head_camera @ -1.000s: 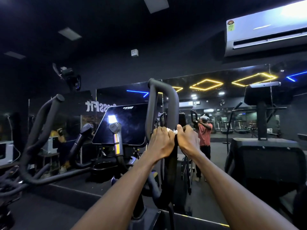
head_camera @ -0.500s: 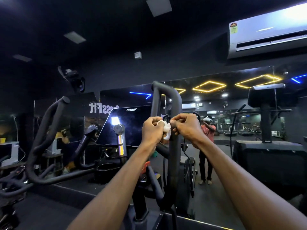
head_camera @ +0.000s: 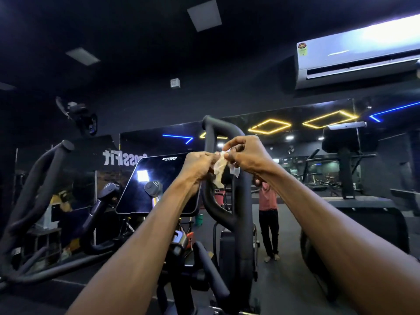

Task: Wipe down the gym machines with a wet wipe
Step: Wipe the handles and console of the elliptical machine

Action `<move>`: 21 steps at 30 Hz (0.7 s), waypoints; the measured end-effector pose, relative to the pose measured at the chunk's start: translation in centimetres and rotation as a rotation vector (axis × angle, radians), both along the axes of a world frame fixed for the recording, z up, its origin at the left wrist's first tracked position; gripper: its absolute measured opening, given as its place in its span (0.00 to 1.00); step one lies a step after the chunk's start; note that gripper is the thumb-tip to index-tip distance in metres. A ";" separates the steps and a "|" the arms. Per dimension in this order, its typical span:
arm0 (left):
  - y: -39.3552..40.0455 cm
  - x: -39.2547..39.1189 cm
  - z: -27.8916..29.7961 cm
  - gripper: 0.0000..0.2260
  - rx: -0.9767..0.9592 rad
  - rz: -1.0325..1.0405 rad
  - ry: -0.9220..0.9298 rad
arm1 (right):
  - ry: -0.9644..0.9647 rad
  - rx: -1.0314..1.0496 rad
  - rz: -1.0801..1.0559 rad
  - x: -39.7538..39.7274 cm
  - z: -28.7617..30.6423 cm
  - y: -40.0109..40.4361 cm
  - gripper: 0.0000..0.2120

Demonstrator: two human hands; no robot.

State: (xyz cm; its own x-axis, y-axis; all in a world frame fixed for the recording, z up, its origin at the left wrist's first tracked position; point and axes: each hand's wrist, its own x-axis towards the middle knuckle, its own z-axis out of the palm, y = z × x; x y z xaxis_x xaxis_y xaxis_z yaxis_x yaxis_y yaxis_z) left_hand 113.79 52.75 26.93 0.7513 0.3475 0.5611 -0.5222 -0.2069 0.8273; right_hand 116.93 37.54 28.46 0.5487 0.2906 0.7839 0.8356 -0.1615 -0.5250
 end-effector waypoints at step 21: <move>0.4 6.8 8.5 0.09 0.324 0.585 -0.401 | -0.499 -0.155 -0.720 4.8 7.7 2.0 0.09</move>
State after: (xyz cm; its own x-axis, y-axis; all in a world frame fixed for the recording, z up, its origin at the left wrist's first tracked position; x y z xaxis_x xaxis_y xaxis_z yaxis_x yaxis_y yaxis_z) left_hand 120.62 53.14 35.43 0.2146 0.3976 0.8921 -0.4999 -0.7399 0.4501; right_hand 121.71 39.51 36.12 0.2442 0.1302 0.9610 0.6297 -0.7749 -0.0550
